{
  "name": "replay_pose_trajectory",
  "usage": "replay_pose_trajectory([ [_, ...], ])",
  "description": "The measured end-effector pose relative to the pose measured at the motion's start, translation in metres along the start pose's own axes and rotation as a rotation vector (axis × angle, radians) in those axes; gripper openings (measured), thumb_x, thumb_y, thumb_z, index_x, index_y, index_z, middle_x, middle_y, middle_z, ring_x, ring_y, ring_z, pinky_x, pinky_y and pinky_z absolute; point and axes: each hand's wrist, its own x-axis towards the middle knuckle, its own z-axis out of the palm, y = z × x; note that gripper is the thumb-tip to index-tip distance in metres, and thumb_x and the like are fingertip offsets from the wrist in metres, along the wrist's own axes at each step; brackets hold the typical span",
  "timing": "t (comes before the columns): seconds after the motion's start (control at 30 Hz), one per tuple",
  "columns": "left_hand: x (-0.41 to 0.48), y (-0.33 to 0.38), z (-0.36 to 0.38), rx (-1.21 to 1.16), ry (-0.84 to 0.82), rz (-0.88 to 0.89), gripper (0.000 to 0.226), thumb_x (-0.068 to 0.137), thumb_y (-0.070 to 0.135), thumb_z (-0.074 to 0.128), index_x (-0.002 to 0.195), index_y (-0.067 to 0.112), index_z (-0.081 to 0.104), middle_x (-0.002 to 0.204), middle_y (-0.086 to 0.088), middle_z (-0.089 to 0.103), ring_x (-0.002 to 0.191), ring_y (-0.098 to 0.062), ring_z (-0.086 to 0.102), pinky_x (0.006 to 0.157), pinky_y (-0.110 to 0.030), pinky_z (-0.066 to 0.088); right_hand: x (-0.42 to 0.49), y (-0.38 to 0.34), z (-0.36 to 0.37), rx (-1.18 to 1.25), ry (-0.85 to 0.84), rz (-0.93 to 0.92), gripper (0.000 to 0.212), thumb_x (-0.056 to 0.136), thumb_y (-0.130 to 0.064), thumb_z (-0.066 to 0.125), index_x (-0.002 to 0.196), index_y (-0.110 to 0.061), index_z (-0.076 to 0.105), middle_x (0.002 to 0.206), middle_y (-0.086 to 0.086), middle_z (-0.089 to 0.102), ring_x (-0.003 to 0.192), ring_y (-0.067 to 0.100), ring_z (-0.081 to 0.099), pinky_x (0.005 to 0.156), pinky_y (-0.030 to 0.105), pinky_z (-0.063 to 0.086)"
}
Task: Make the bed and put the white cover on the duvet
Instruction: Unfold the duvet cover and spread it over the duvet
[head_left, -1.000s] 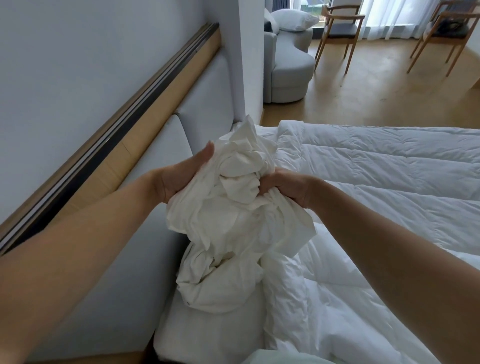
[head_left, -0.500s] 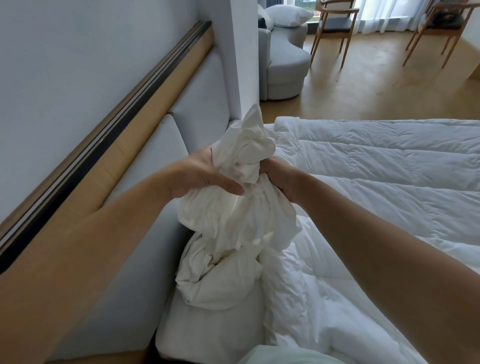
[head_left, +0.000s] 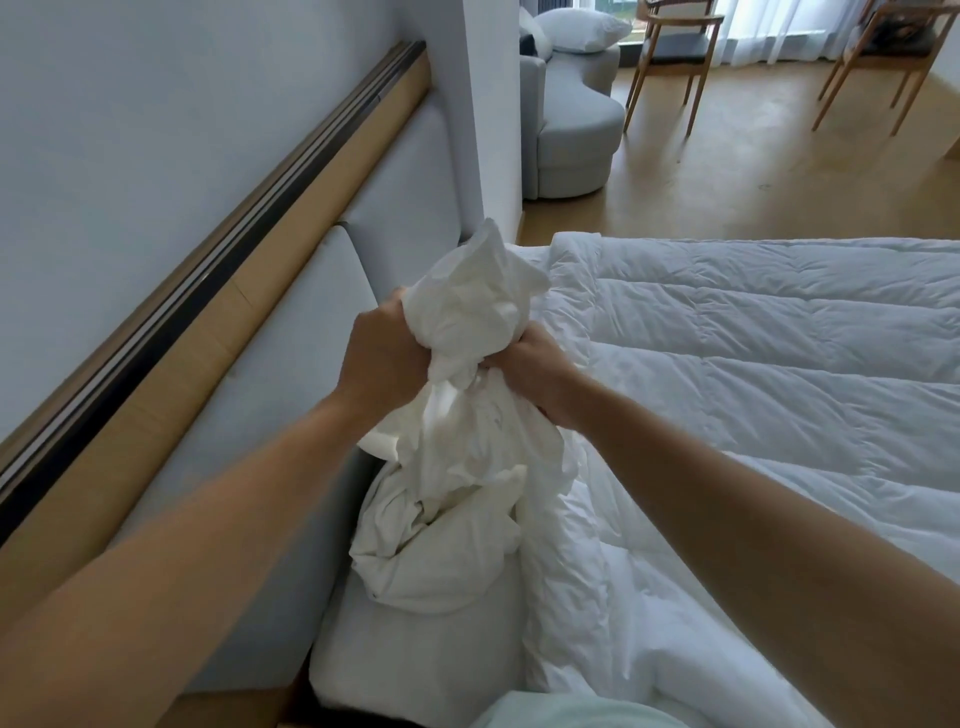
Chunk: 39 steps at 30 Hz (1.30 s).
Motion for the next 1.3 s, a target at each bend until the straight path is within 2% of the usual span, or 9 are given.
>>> replay_pose_trajectory([
  [0.1, -0.007, -0.008, 0.01, 0.083, 0.138, 0.08, 0.02, 0.082, 0.017, 0.069, 0.076, 0.001, 0.059, 0.062, -0.002, 0.047, 0.048, 0.003, 0.023, 0.048, -0.008, 0.018, -0.015, 0.01, 0.015, -0.289, 0.099, -0.253, 0.009, 0.084, -0.018, 0.075, 0.092, -0.021, 0.072, 0.091, -0.005, 0.073, 0.085, 0.011, 0.069, 0.079, 0.039, 0.06],
  [0.2, -0.019, -0.024, 0.021, 0.107, 0.183, 0.087, 0.028, 0.078, 0.027, 0.073, 0.082, 0.001, 0.064, 0.065, -0.008, 0.06, 0.052, -0.007, 0.036, 0.058, -0.003, 0.013, -0.031, 0.022, 0.019, -0.511, 0.09, -0.342, 0.048, 0.078, -0.03, 0.082, 0.118, -0.018, 0.059, 0.106, -0.003, 0.067, 0.094, 0.017, 0.065, 0.079, 0.031, 0.055],
  [0.4, -0.036, -0.04, 0.02, 0.161, 0.246, 0.267, 0.025, 0.082, 0.027, 0.056, 0.079, 0.003, 0.059, 0.064, -0.011, 0.057, 0.048, -0.029, 0.054, 0.058, -0.025, 0.039, -0.047, 0.012, -0.009, 0.172, -0.602, 0.1, 0.116, 0.068, -0.074, 0.064, 0.151, -0.002, 0.028, 0.142, 0.021, 0.054, 0.097, -0.002, 0.069, 0.084, 0.014, 0.052],
  [0.5, -0.036, -0.043, 0.015, 0.084, 0.217, 0.439, 0.008, 0.087, 0.022, 0.056, 0.085, 0.016, 0.051, 0.066, -0.004, 0.059, 0.054, -0.025, 0.056, 0.068, -0.032, 0.041, -0.039, 0.017, -0.016, 0.536, -0.795, 0.231, 0.114, 0.069, -0.087, 0.043, 0.153, -0.011, 0.033, 0.144, 0.011, 0.057, 0.13, 0.025, 0.058, 0.107, 0.04, 0.048],
  [0.73, -0.025, -0.058, 0.01, 0.189, 0.208, 0.399, 0.022, 0.096, 0.023, 0.05, 0.081, 0.011, 0.061, 0.062, -0.001, 0.057, 0.052, -0.022, 0.055, 0.074, -0.034, 0.039, -0.038, 0.027, 0.028, 0.133, -0.238, -0.016, 0.062, 0.082, -0.033, 0.081, 0.136, -0.027, 0.051, 0.123, 0.001, 0.068, 0.109, 0.018, 0.067, 0.092, 0.039, 0.058],
  [0.93, -0.03, -0.052, 0.01, 0.045, 0.229, 0.414, 0.021, 0.092, 0.014, 0.054, 0.075, 0.005, 0.061, 0.063, -0.003, 0.055, 0.053, -0.022, 0.053, 0.077, -0.038, 0.039, -0.073, 0.072, 0.081, -0.618, 0.272, -0.57, 0.051, 0.092, -0.033, 0.061, 0.136, -0.008, 0.055, 0.129, 0.009, 0.063, 0.118, 0.02, 0.054, 0.105, 0.024, 0.043],
  [1.13, -0.038, -0.075, 0.009, 0.073, 0.189, 0.64, 0.022, 0.095, 0.0, 0.061, 0.088, 0.018, 0.05, 0.071, -0.004, 0.056, 0.061, -0.024, 0.054, 0.079, -0.041, 0.045, -0.095, 0.1, 0.081, -0.559, -0.103, -0.638, 0.076, 0.097, -0.047, 0.06, 0.156, -0.014, 0.027, 0.16, 0.008, 0.033, 0.15, 0.021, 0.029, 0.122, 0.041, 0.03],
  [1.2, -0.042, -0.083, 0.003, 0.116, 0.161, 0.711, 0.02, 0.096, 0.0, 0.059, 0.088, 0.017, 0.051, 0.072, -0.004, 0.057, 0.062, -0.024, 0.055, 0.08, -0.041, 0.045, -0.101, 0.115, 0.054, -0.487, -0.187, -0.615, 0.048, 0.097, -0.042, 0.058, 0.138, -0.018, 0.059, 0.147, 0.007, 0.049, 0.138, 0.021, 0.045, 0.112, 0.04, 0.041],
  [1.3, -0.047, -0.086, -0.002, 0.148, 0.164, 0.739, 0.016, 0.095, 0.001, 0.058, 0.087, 0.015, 0.055, 0.072, -0.005, 0.057, 0.063, -0.026, 0.055, 0.082, -0.04, 0.043, -0.088, 0.129, 0.015, -0.309, 0.316, -0.393, 0.05, 0.096, -0.04, 0.041, 0.072, -0.01, 0.072, 0.116, -0.002, 0.068, 0.109, 0.008, 0.065, 0.09, 0.038, 0.052],
])
